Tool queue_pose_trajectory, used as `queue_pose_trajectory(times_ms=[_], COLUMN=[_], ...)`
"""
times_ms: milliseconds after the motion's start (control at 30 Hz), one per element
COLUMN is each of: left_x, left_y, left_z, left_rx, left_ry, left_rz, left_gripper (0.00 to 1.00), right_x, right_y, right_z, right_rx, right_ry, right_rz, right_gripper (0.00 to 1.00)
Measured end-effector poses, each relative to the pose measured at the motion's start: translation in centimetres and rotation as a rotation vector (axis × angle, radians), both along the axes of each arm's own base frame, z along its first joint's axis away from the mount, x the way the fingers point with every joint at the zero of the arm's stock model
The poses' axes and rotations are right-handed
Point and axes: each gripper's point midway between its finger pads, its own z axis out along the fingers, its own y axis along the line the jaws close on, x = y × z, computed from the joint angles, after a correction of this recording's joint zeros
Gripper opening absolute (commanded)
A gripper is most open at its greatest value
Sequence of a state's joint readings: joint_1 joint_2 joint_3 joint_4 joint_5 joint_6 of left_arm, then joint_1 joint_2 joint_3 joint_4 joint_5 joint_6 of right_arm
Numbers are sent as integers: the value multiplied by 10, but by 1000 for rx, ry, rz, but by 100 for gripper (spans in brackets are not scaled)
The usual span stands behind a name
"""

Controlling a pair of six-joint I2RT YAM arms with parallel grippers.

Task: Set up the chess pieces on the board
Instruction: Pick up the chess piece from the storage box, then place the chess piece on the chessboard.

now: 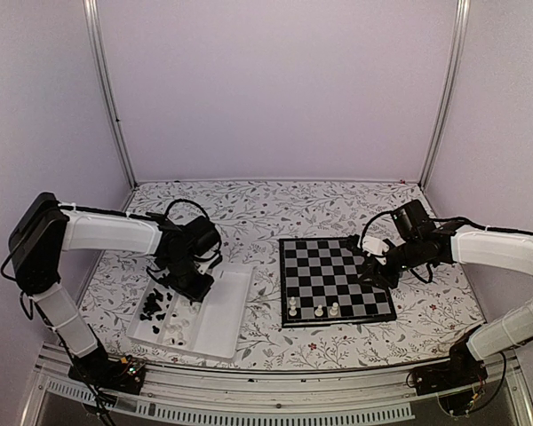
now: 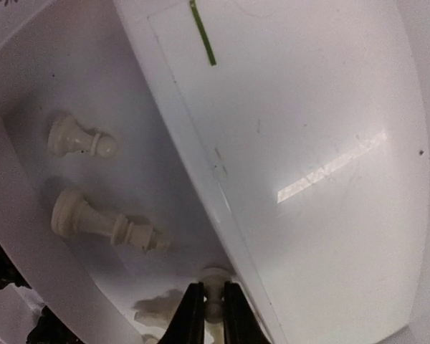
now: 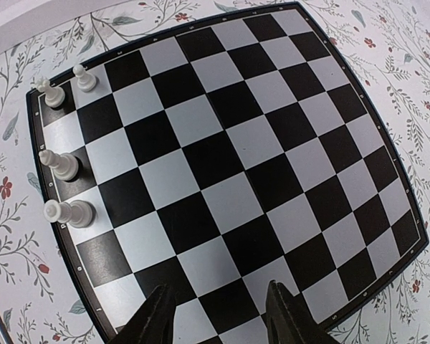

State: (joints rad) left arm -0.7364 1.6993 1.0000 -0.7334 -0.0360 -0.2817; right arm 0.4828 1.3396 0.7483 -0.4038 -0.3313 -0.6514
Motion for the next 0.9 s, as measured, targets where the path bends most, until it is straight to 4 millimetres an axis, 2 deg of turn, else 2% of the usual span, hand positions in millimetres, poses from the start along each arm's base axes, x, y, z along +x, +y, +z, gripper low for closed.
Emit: queue_pose_trajectory(times_ms=[133, 233, 333, 400, 467, 600, 667, 733, 833, 900], left_x=[2, 11, 22, 26, 25, 15, 10, 6, 1, -2], left_y=[1, -4, -20, -34, -58, -128, -161, -194, -223, -235], left_z=[13, 38, 68, 86, 103, 128, 128, 118, 96, 81], left_rx=[1, -28, -88, -123, -157, -235, -254, -262, -248, -236], left_ry=[-20, -69, -129, -164, -196, -234, -231, -220, -187, -162], left_rz=[4, 12, 0, -23, -74, -228, -298, -365, -429, -461], left_gripper=[11, 11, 11, 11, 11, 11, 11, 11, 11, 11], right_x=[0, 0, 0, 0, 0, 0, 1, 2, 4, 5], right_y=[0, 0, 0, 0, 0, 0, -1, -2, -5, -7], right_z=[-1, -1, -1, -1, -1, -1, -2, -2, -3, -3], right_rx=[-2, -2, -2, -2, -2, -3, -7, -14, -28, -36], right_ry=[3, 3, 4, 4, 4, 3, 1, -3, -11, -15], right_rz=[0, 0, 0, 0, 0, -1, -4, -9, -20, -30], right_gripper=[46, 46, 46, 45, 46, 45, 45, 45, 45, 45])
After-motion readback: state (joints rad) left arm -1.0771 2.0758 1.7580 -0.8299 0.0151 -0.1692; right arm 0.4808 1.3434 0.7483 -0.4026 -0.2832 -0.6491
